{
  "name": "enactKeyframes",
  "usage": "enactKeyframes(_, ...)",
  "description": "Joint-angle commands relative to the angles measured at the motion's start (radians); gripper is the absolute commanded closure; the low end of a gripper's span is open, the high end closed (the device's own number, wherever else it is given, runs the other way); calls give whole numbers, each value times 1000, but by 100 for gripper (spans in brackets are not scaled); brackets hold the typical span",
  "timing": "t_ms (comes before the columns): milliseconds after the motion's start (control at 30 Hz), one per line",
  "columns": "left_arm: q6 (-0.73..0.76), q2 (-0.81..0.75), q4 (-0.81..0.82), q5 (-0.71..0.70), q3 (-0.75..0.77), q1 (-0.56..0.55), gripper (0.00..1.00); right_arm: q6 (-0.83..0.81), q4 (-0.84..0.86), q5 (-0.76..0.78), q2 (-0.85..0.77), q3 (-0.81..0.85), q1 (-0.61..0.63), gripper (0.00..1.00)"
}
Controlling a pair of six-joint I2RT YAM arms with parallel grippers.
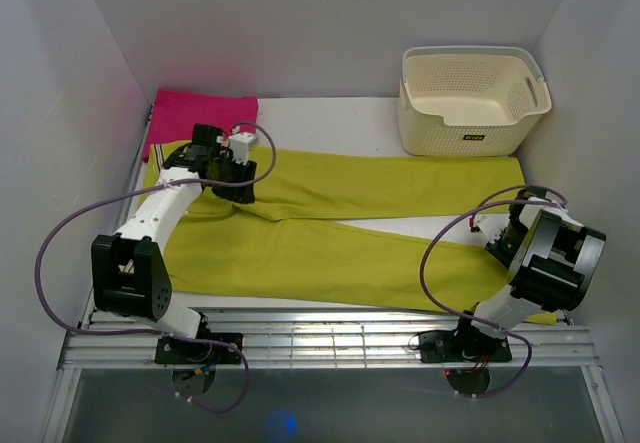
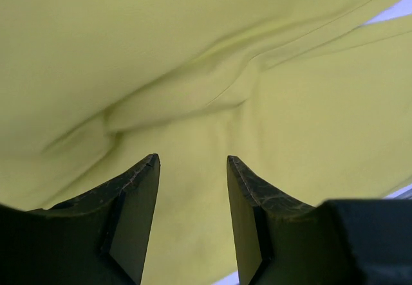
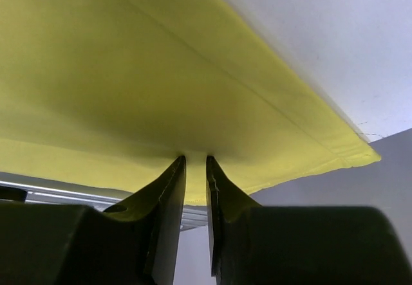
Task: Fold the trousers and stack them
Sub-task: Flatten the trousers out
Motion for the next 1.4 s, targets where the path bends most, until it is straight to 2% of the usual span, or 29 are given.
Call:
enactKeyframes(0, 116, -82, -157, 8, -95, 182, 43, 88, 136, -7, 63, 14, 54, 76)
enactKeyframes(67, 166, -113, -173, -3, -166, 231, 43, 123, 175, 0, 103, 48, 93, 77)
enactKeyframes(100, 183, -142, -173, -18, -189, 298, 43, 131, 179, 0, 115, 62, 107, 77)
enactKeyframes(233, 235, -170, -179, -51, -288, 397, 43, 197, 178, -14, 169, 140, 184, 79)
enactKeyframes(400, 292, -141, -135, -95, -393, 531, 45, 224, 86, -79, 157, 262, 235, 78)
enactKeyframes(533, 326, -84, -93, -147, -417, 627, 47, 263, -8, -148, 163, 414, 235, 71)
enactKeyframes(700, 354, -66, -87, -166, -424, 702, 49, 325, -49, -185, 222, 525, 253, 71)
enactKeyframes(1033, 375, -146, -108, -203, -486, 745, 50, 398, 77, -141, 377, 493, 279, 71)
enactKeyframes(1200, 354, -162, -156, -149, -405, 762, 49, 363, 74, -145, 350, 361, 284, 75)
enactKeyframes(1367, 324, -141, -180, -75, -281, 762, 48, 316, 0, -207, 244, 278, 284, 83)
